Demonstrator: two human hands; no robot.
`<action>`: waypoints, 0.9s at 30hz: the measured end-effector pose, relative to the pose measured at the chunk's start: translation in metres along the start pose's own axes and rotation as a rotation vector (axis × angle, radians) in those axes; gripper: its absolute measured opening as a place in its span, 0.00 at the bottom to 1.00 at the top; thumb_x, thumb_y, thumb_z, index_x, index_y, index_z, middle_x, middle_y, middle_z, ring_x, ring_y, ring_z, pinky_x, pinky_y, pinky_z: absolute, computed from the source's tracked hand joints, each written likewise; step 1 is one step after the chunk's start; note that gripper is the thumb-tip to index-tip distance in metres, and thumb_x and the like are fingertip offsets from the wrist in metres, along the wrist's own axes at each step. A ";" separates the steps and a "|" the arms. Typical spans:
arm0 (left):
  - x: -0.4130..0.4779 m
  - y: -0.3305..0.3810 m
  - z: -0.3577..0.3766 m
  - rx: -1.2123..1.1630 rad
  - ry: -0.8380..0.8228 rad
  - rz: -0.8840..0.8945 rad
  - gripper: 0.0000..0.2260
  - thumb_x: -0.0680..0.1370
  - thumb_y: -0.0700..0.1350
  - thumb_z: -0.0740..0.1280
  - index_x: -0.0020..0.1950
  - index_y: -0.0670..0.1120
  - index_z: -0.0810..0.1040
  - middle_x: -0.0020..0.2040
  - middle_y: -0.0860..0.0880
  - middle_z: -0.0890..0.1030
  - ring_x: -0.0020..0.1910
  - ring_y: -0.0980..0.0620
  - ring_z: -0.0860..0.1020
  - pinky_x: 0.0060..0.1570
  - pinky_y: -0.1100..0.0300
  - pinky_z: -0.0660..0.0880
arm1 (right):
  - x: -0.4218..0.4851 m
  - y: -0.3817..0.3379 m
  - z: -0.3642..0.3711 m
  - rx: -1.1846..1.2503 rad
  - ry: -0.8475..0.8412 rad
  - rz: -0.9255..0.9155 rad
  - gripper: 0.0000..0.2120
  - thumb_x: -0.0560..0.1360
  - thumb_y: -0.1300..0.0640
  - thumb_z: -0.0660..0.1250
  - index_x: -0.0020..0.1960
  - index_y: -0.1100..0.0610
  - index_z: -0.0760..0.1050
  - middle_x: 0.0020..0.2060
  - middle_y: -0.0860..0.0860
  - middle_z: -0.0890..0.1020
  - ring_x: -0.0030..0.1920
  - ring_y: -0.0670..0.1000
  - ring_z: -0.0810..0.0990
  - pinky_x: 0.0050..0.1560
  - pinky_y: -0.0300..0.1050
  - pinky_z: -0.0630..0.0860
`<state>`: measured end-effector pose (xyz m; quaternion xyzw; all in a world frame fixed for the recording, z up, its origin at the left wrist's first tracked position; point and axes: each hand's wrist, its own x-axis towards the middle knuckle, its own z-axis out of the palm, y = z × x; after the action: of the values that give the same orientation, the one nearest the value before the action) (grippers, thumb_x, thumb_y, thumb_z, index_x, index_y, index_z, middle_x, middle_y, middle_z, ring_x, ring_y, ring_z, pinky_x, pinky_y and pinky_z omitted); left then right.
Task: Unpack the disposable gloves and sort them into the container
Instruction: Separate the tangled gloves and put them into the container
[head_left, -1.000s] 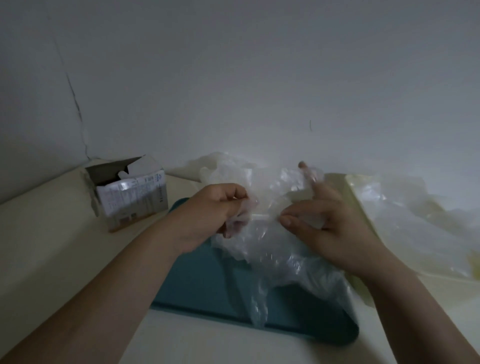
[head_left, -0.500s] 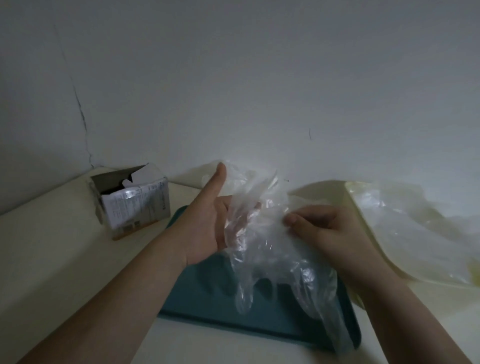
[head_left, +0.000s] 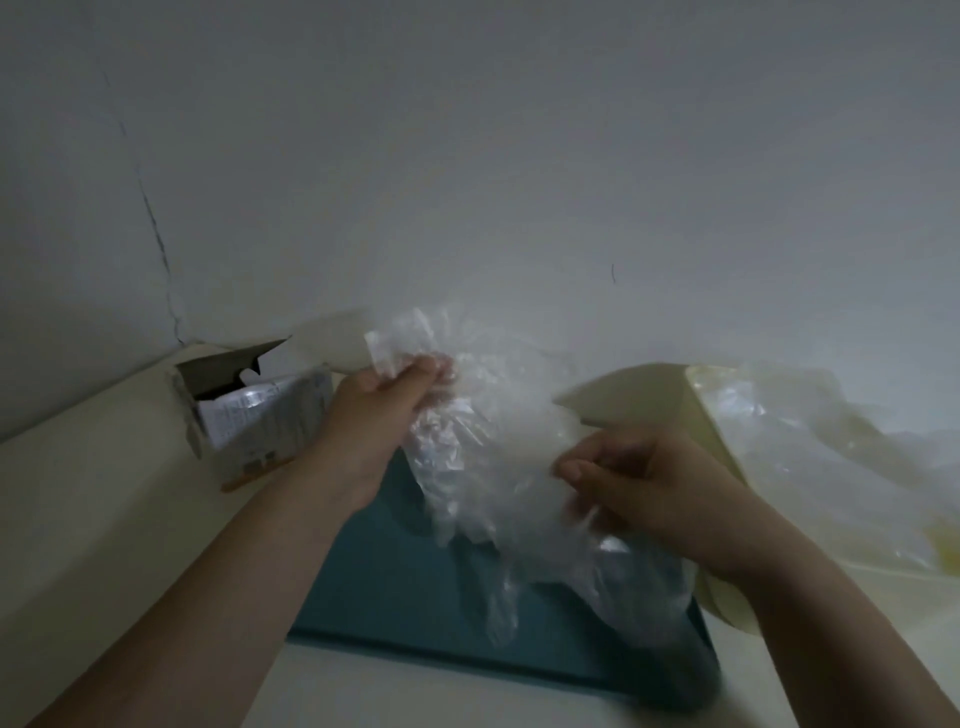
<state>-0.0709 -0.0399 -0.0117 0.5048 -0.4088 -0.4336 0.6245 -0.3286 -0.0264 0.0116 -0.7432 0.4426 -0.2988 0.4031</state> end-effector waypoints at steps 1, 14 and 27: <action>-0.001 0.004 -0.002 0.036 0.039 0.066 0.09 0.83 0.47 0.70 0.59 0.46 0.86 0.53 0.51 0.89 0.55 0.53 0.86 0.56 0.57 0.81 | -0.002 -0.003 -0.004 -0.016 -0.079 -0.022 0.06 0.78 0.54 0.72 0.47 0.52 0.88 0.39 0.52 0.88 0.41 0.55 0.88 0.48 0.48 0.85; -0.039 0.002 0.018 0.257 -0.566 -0.038 0.10 0.83 0.40 0.69 0.60 0.49 0.87 0.57 0.43 0.87 0.59 0.40 0.84 0.64 0.43 0.80 | -0.003 -0.006 -0.001 -0.072 0.117 -0.211 0.05 0.75 0.46 0.73 0.49 0.41 0.87 0.68 0.34 0.76 0.76 0.33 0.63 0.75 0.54 0.66; -0.044 -0.005 0.027 0.047 -0.658 -0.196 0.09 0.76 0.40 0.69 0.51 0.42 0.89 0.50 0.40 0.87 0.50 0.43 0.87 0.51 0.53 0.84 | 0.002 0.007 0.004 0.494 0.247 -0.011 0.13 0.74 0.55 0.76 0.52 0.64 0.82 0.42 0.59 0.85 0.41 0.57 0.83 0.38 0.46 0.81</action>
<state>-0.1098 -0.0061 -0.0156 0.3892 -0.5478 -0.6215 0.4027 -0.3271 -0.0291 0.0039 -0.5827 0.3979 -0.4881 0.5137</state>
